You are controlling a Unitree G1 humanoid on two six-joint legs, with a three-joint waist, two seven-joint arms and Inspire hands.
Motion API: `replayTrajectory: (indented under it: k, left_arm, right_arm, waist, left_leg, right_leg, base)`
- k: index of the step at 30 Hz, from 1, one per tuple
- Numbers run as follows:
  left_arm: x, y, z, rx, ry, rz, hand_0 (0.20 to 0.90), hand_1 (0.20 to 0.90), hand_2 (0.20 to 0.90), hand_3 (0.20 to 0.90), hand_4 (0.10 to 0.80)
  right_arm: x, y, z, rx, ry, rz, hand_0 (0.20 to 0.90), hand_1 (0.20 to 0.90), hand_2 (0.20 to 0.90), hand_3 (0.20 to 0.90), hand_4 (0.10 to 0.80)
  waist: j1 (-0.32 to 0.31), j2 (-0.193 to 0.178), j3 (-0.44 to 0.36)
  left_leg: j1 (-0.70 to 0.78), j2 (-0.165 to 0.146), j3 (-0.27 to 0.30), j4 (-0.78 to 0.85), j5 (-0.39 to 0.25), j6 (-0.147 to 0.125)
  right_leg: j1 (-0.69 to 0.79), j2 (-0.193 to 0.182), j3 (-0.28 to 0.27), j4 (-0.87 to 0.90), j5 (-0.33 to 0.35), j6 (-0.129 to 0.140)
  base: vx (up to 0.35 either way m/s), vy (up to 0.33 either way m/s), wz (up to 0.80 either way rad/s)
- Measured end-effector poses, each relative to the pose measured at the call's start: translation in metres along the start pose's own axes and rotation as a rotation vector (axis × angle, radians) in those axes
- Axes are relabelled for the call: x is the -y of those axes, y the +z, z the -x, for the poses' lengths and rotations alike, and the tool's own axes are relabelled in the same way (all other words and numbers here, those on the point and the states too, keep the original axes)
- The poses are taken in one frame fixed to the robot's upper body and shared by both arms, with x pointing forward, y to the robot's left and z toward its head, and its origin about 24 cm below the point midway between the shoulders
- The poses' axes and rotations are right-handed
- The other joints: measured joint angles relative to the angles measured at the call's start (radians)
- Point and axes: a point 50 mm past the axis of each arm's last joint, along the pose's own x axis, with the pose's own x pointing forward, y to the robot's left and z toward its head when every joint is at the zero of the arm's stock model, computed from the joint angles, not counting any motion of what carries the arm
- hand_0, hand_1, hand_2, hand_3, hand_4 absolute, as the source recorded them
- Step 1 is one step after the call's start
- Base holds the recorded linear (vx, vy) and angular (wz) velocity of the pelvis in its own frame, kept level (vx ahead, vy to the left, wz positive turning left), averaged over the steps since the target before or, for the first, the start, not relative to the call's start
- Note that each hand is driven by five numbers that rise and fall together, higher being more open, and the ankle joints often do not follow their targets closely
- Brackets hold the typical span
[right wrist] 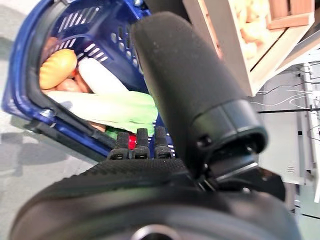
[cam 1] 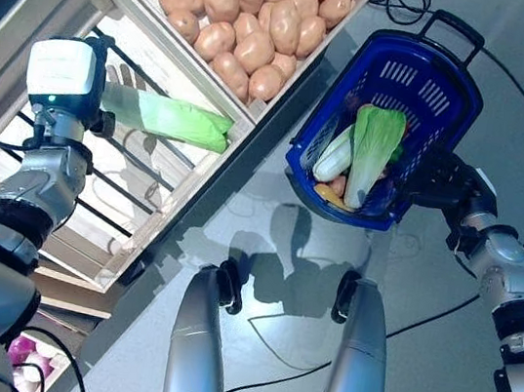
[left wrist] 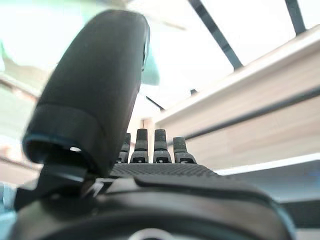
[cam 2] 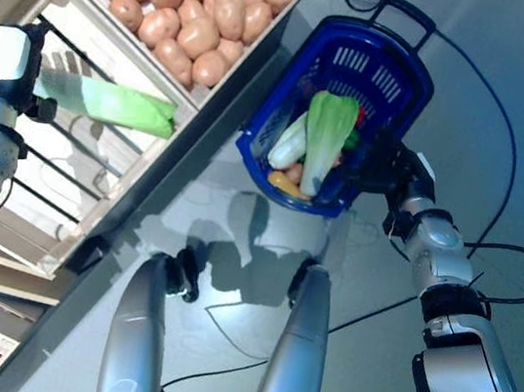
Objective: Put vegetables into the basket
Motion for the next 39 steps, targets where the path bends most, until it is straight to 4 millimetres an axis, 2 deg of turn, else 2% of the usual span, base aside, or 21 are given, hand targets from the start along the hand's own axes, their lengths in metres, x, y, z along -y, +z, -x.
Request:
replayTrajectory:
  k: [6, 9, 16, 22, 31, 32, 34, 39]
  left_arm:
    - [0.014, 0.008, 0.001, -0.013, -0.127, -0.023, 0.9, 0.9, 0.9, 0.9, 0.8]
    - [0.018, 0.003, 0.002, -0.047, -0.184, -0.037, 0.9, 0.9, 0.9, 0.9, 0.8]
    - [0.019, -0.003, 0.003, -0.082, -0.196, -0.048, 0.9, 0.9, 0.9, 0.9, 0.8]
    - [0.0, -0.001, -0.009, -0.107, -0.121, -0.042, 0.9, 0.9, 0.9, 0.9, 0.8]
    - [-0.022, -0.014, -0.014, -0.164, -0.015, -0.076, 0.9, 0.9, 0.9, 0.9, 0.8]
    - [-0.022, -0.014, -0.014, -0.169, -0.013, -0.077, 0.848, 0.848, 0.848, 0.848, 0.765]
    - [-0.023, -0.015, -0.014, -0.177, -0.007, -0.078, 0.3, 0.3, 0.3, 0.3, 0.4]
    - [-0.039, -0.016, -0.021, -0.208, 0.036, -0.027, 0.3, 0.3, 0.3, 0.3, 0.4]
  right_arm:
    - [0.0, -0.004, 0.001, -0.012, 0.002, 0.002, 0.9, 0.9, 0.9, 0.9, 0.8]
    - [0.001, -0.004, 0.002, -0.012, 0.008, 0.004, 0.9, 0.9, 0.9, 0.9, 0.8]
    - [0.002, -0.003, 0.002, -0.008, 0.008, 0.007, 0.9, 0.9, 0.9, 0.9, 0.8]
    - [0.004, 0.003, 0.002, 0.014, 0.022, 0.017, 0.9, 0.9, 0.9, 0.9, 0.8]
    - [0.005, 0.033, 0.005, 0.123, 0.057, 0.041, 0.9, 0.9, 0.9, 0.9, 0.8]
    - [0.004, 0.034, 0.005, 0.128, 0.06, 0.042, 0.9, 0.9, 0.9, 0.9, 0.8]
    - [0.002, 0.036, 0.005, 0.136, 0.067, 0.043, 0.9, 0.9, 0.9, 0.9, 0.8]
    - [-0.004, 0.04, 0.005, 0.156, 0.092, 0.046, 0.9, 0.9, 0.9, 0.9, 0.8]
  waist:
    - [0.001, -0.001, 0.001]
    - [0.0, 0.0, 0.001]
    - [0.007, 0.0, 0.001]
    - [0.016, 0.0, 0.001]
    - [0.014, 0.0, 0.001]
    - [0.012, 0.0, 0.001]
    - [0.012, 0.0, 0.001]
    - [0.011, -0.001, 0.001]
  left_leg:
    - [-0.028, 0.006, -0.001, 0.019, -0.005, 0.0]
    - [-0.031, 0.01, -0.002, 0.02, -0.004, -0.002]
    - [-0.071, 0.014, -0.004, 0.036, -0.005, -0.002]
    - [-0.158, 0.023, -0.027, 0.105, -0.014, -0.001]
    - [-0.293, 0.038, -0.059, 0.199, -0.02, -0.001]
    - [-0.299, 0.038, -0.061, 0.204, -0.02, -0.003]
    - [-0.31, 0.039, -0.07, 0.21, -0.018, -0.006]
    - [-0.32, 0.039, -0.08, 0.211, -0.013, -0.008]
  right_leg:
    - [-0.033, 0.0, 0.001, 0.023, -0.002, -0.004]
    - [-0.038, -0.001, -0.001, 0.023, -0.003, -0.012]
    - [-0.076, 0.0, -0.002, 0.035, 0.0, -0.009]
    - [-0.155, -0.002, 0.0, 0.101, -0.011, -0.027]
    - [-0.294, -0.019, -0.004, 0.202, -0.014, -0.046]
    - [-0.3, -0.021, -0.005, 0.208, -0.015, -0.048]
    - [-0.308, -0.021, -0.009, 0.215, -0.015, -0.053]
    - [-0.312, -0.032, -0.03, 0.214, -0.011, -0.064]
  base:
    - [-0.008, 0.016, -0.02]
    - [0.014, 0.034, -0.03]
    - [0.006, 0.048, 0.0]
    - [-0.021, 0.051, 0.01]
    - [-0.033, 0.036, -0.02]
    - [-0.05, 0.015, 0.01]
    - [-0.026, 0.005, 0.0]
    - [0.0, 0.0, 0.0]
